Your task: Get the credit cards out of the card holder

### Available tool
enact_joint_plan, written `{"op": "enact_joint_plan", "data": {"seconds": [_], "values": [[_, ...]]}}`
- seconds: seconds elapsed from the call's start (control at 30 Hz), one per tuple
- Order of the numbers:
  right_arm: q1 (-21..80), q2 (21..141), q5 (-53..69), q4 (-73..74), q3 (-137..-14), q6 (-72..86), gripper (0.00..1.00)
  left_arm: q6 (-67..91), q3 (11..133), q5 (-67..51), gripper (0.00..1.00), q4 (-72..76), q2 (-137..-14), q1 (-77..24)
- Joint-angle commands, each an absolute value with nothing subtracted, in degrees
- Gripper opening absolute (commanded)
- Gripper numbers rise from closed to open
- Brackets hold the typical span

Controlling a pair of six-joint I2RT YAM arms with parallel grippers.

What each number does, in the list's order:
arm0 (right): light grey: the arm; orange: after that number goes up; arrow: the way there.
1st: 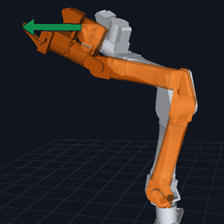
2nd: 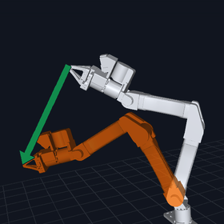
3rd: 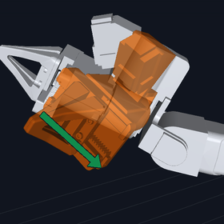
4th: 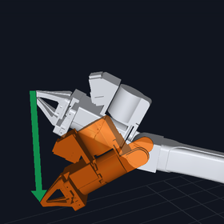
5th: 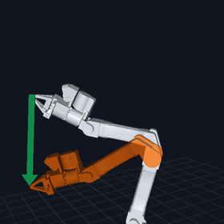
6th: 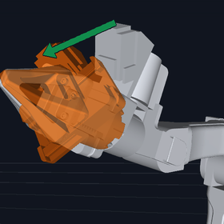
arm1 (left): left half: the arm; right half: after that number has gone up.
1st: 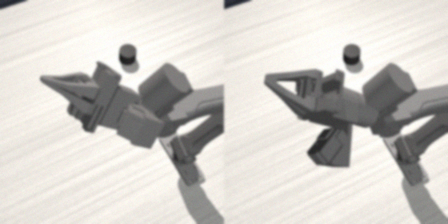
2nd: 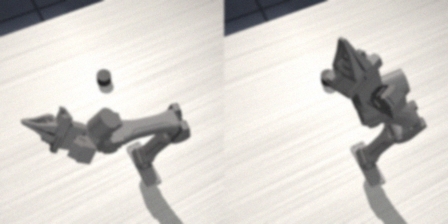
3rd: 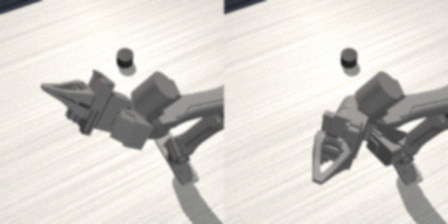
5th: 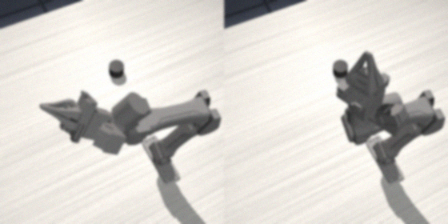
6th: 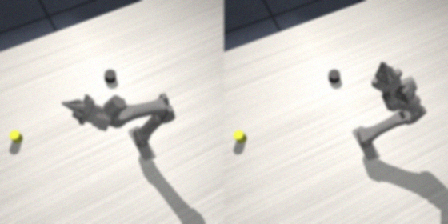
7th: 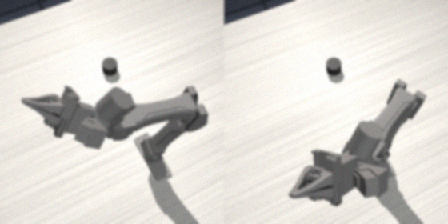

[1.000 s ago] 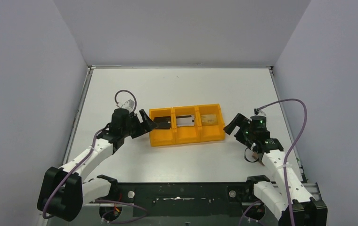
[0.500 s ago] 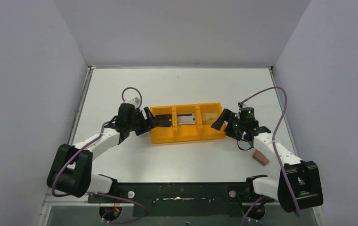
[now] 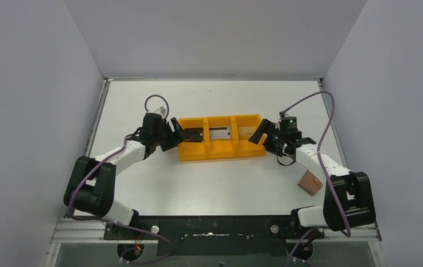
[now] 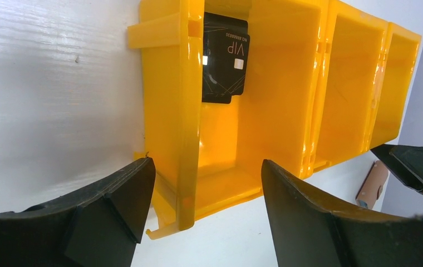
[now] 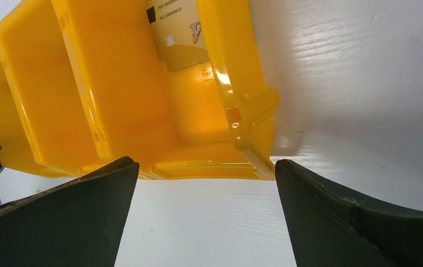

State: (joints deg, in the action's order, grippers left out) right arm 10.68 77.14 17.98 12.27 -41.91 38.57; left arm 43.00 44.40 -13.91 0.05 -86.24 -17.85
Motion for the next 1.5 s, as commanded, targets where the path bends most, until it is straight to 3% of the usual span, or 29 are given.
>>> {"op": "enact_joint_plan", "data": {"seconds": [0.0,0.23,0.43,0.53,0.6,0.93,1.2,1.47], "values": [[9.9,77.0,15.4,11.5,-44.6,38.2,1.0,42.7,46.0,-14.4,0.69,2.0,-85.6,-17.6],[9.4,76.3,6.6,18.5,-46.0,36.6,0.98,42.1,45.2,-13.4,0.72,0.8,-84.8,-17.2],[9.3,66.6,-17.9,33.1,-47.1,43.2,0.98,40.8,44.2,-8.7,0.81,-2.0,-79.9,-16.9],[8.6,61.8,-35.1,44.4,-46.1,56.8,0.98,40.7,43.2,-4.9,0.85,-4.0,-76.4,-16.5],[6.4,59.2,-38.0,46.6,-43.5,59.4,0.98,40.7,42.4,-2.1,0.89,-6.1,-73.8,-16.2],[-18.0,60.5,-29.4,38.4,-33.2,56.9,0.97,40.5,37.9,-1.1,0.94,-8.3,-63.3,-13.9],[-20.5,66.8,-18.8,31.1,-30.6,51.4,0.99,39.6,38.4,-1.4,0.94,-11.2,-61.0,-13.3],[-19.9,69.2,-7.4,23.8,-27.1,46.2,0.8,38.3,38.8,-1.3,0.94,-12.9,-60.6,-12.9]]}}
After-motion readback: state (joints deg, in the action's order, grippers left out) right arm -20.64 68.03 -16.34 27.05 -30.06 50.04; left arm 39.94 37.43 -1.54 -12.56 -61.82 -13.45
